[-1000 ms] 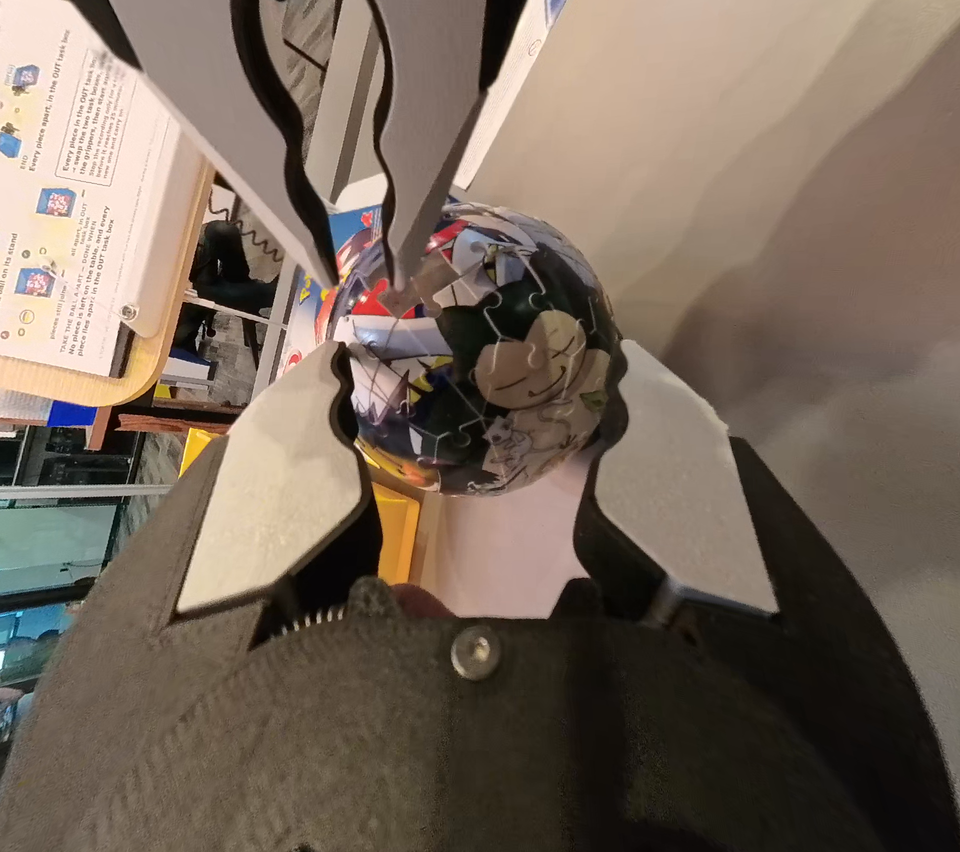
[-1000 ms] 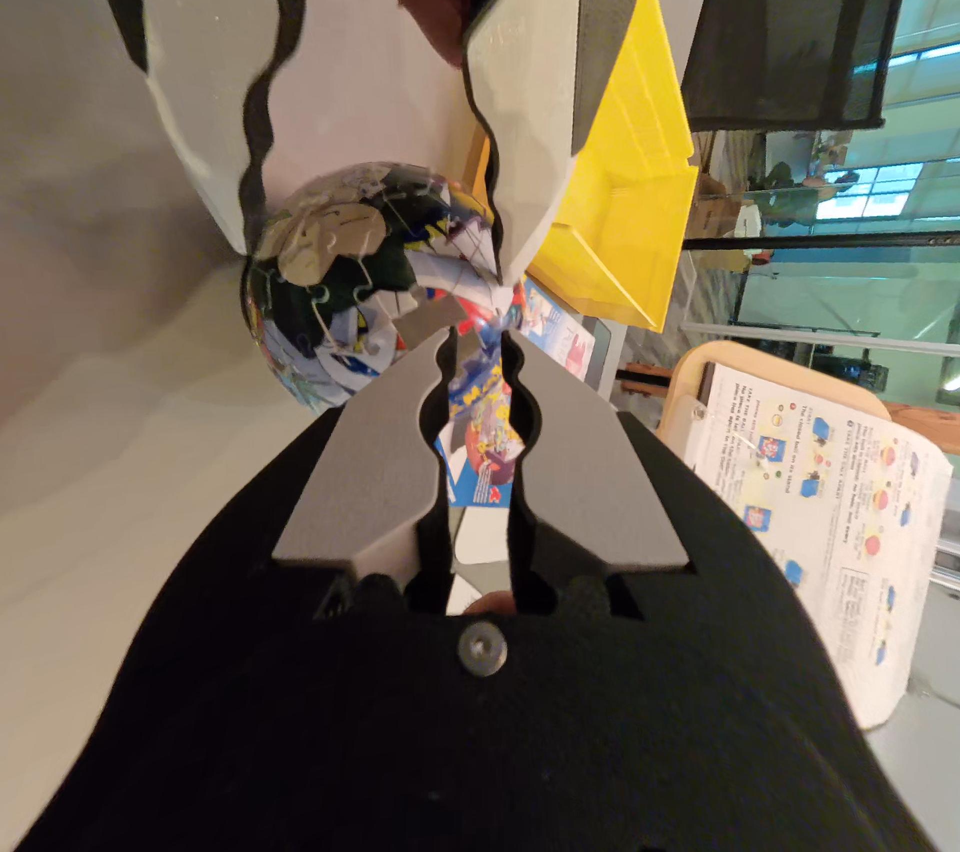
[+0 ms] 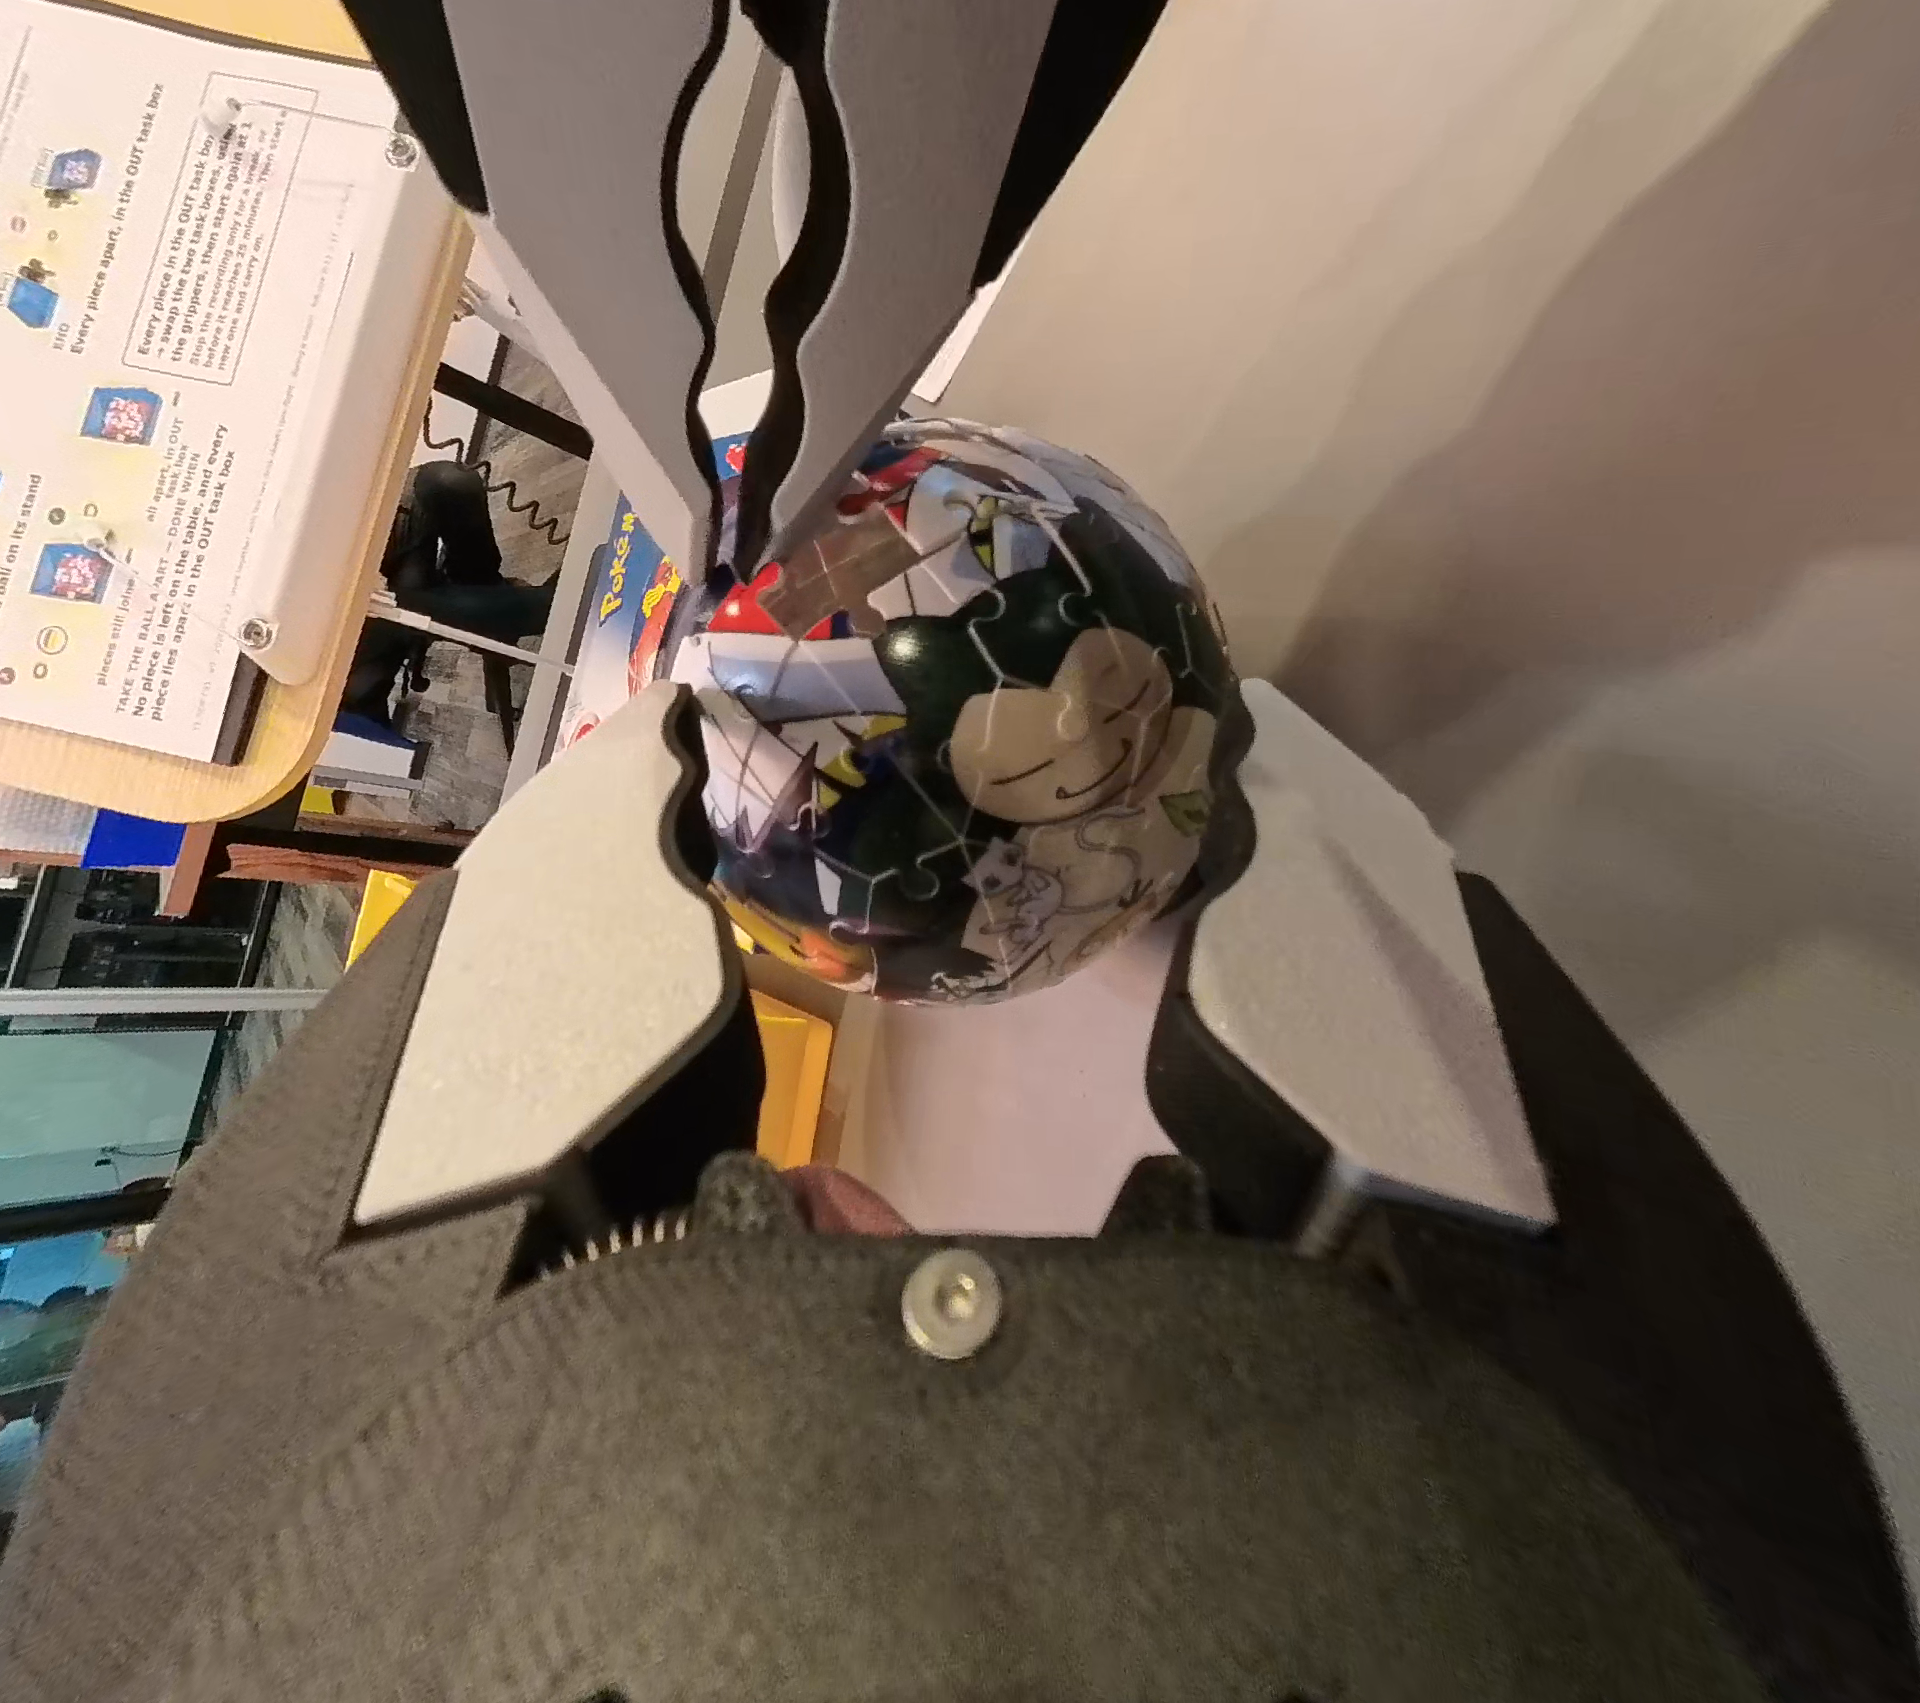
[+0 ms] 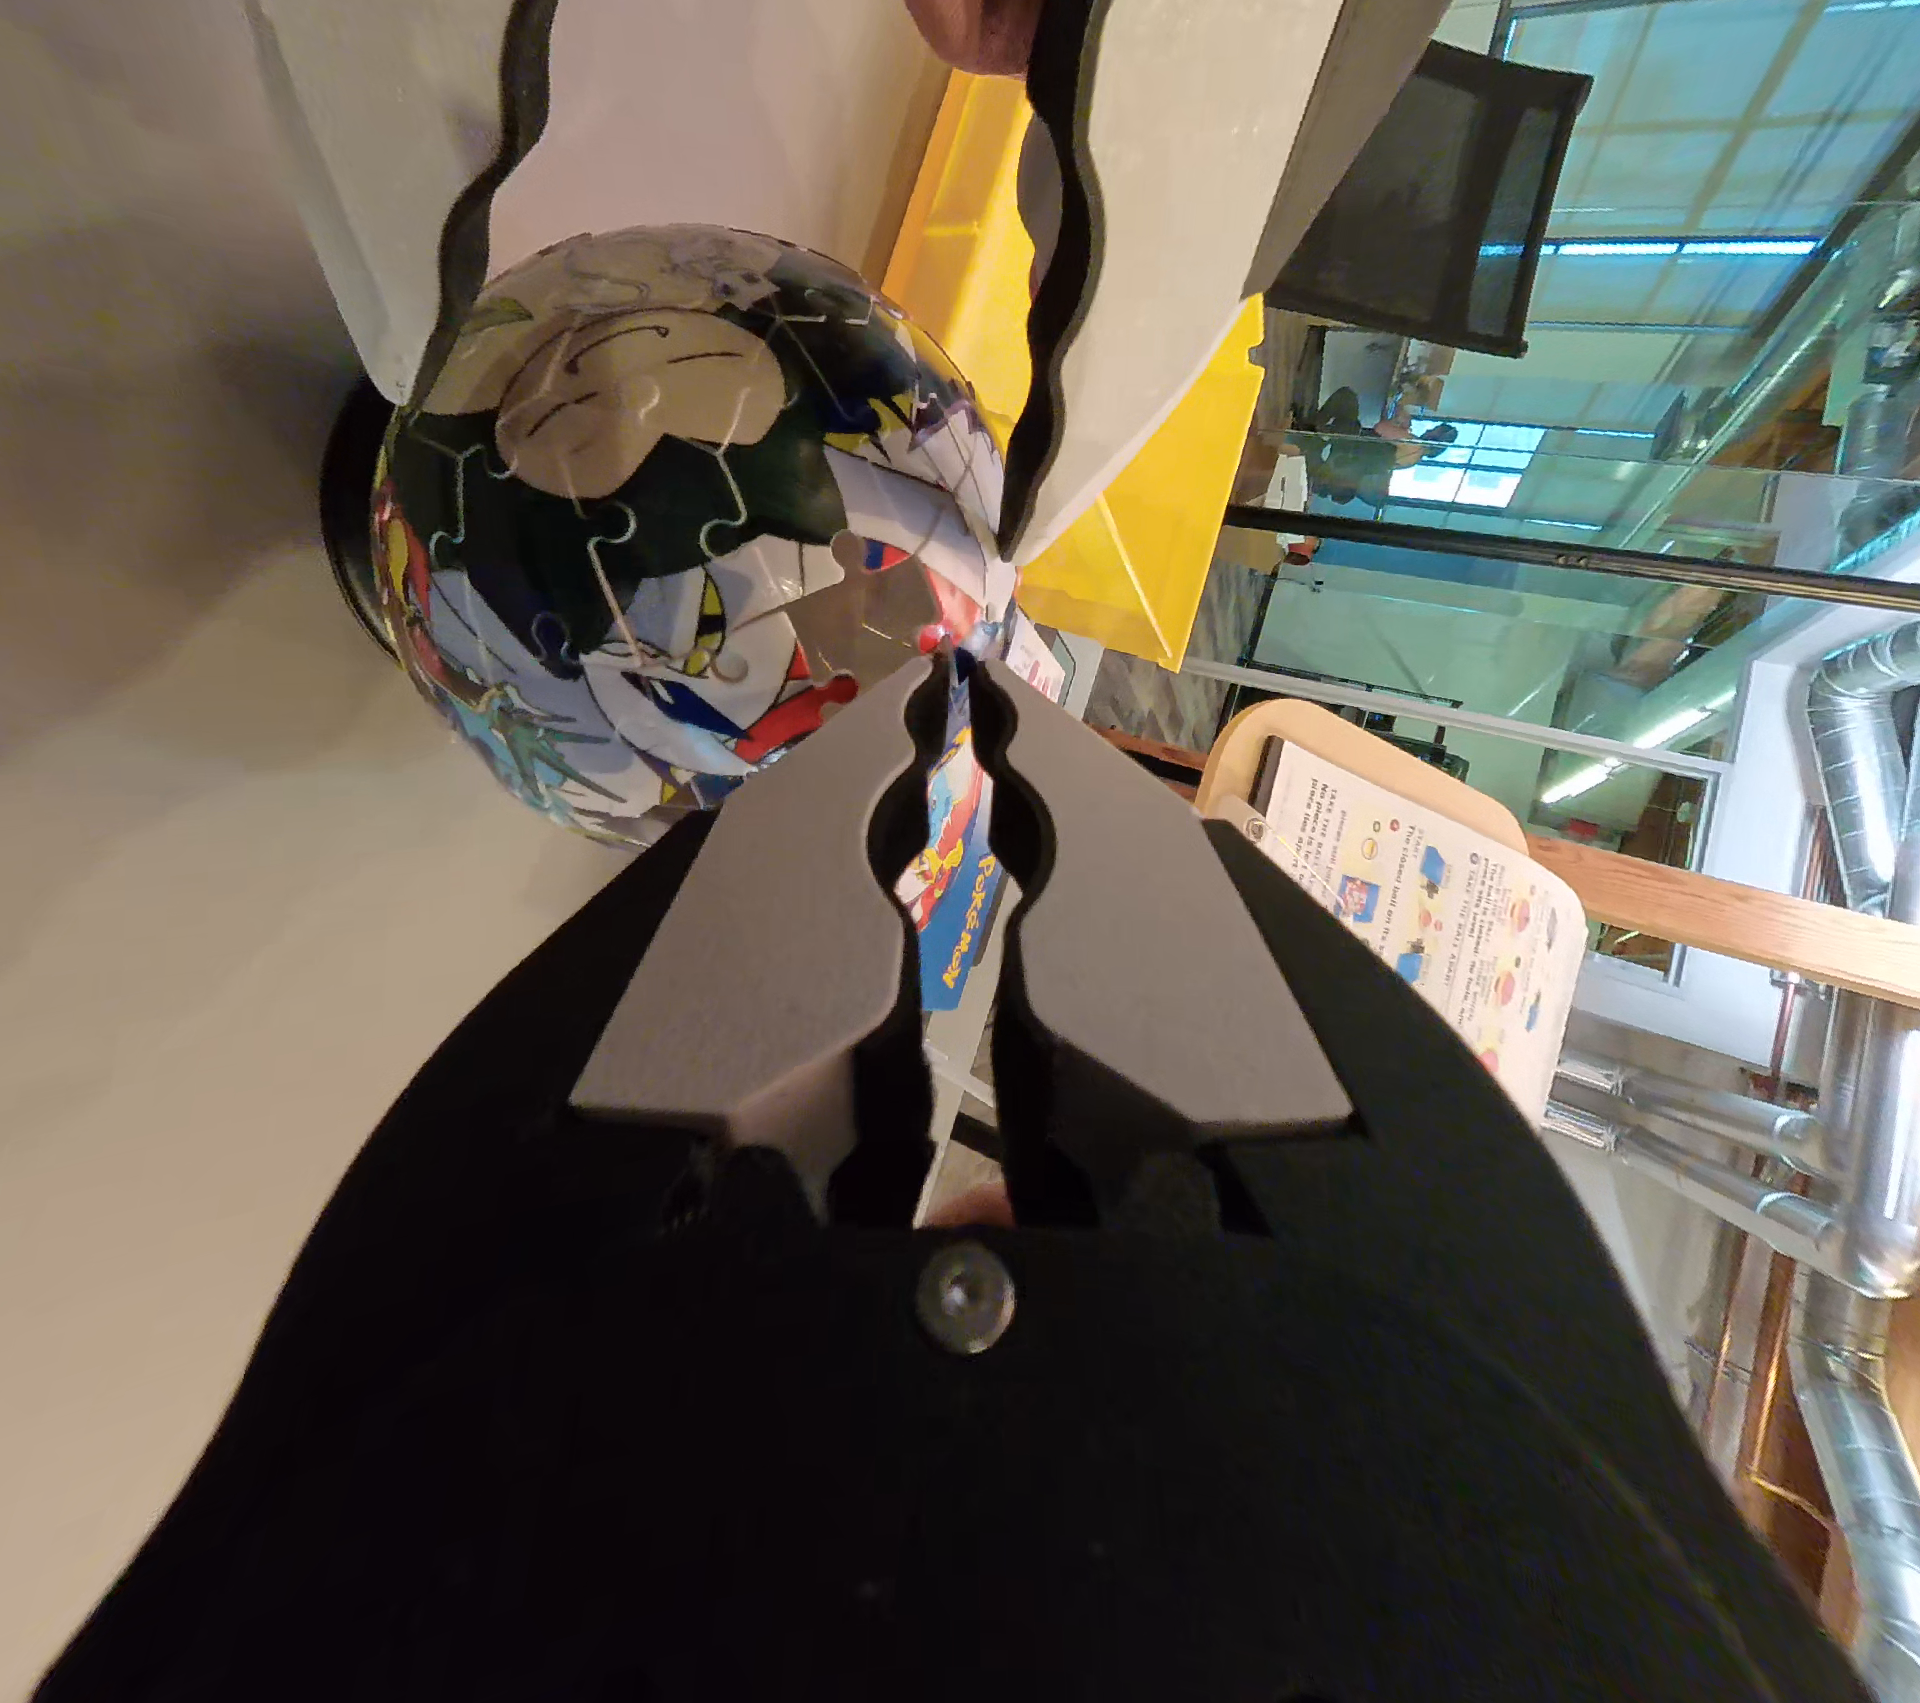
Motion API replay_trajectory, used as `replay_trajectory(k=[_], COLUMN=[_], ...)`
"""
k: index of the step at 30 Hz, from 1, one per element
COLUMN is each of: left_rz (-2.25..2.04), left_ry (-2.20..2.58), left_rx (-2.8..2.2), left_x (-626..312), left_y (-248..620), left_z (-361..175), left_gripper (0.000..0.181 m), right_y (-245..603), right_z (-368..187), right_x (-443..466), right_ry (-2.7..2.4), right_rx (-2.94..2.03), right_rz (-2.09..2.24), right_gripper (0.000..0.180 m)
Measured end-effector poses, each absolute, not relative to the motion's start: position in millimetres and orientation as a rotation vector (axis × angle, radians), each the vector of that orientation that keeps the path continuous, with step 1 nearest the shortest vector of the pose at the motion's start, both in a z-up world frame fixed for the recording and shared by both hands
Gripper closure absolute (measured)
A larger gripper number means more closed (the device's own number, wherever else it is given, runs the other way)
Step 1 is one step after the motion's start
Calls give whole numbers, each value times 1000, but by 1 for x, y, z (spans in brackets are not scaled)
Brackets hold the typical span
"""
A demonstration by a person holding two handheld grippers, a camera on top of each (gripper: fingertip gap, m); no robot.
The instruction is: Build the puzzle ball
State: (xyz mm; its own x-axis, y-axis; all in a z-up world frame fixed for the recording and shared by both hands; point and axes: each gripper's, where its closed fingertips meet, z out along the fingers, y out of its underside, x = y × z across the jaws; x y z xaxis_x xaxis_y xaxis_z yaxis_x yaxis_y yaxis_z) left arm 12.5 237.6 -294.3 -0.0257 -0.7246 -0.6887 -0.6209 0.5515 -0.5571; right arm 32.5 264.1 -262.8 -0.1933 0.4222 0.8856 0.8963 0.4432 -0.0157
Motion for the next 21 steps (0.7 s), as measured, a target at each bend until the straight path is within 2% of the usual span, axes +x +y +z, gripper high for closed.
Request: replay_trajectory(k=[9, 10, 12, 17, 19, 21], left_rz=[-120, -121, -124, -129, -126, -125], left_ry=[1712, 1713, 1712, 1710, 1712, 1711], left_rx=[-1125, -1123, -1123, -1124, -1123, -1124], left_x=[14, 14, 14, 14, 14, 14], left_y=[238, 238, 238, 238, 238, 238], left_z=[-294, -294, -294, -294, -294, -294], left_gripper=[89, 89, 89, 89, 89, 90], right_y=[263, 263, 265, 261, 259, 260], right_z=[-262, -262, -261, -265, -261, -261], right_x=[32, 33, 35, 36, 36, 36], right_ry=[-1766, -1767, -1741, -1748, -1728, -1716], right_rx=[-1148, -1145, -1183, -1250, -1287, -1312], right_rz=[-639, -636, -617, -545, -496, -486], right_gripper=[178, 177, 164, 171, 163, 162])
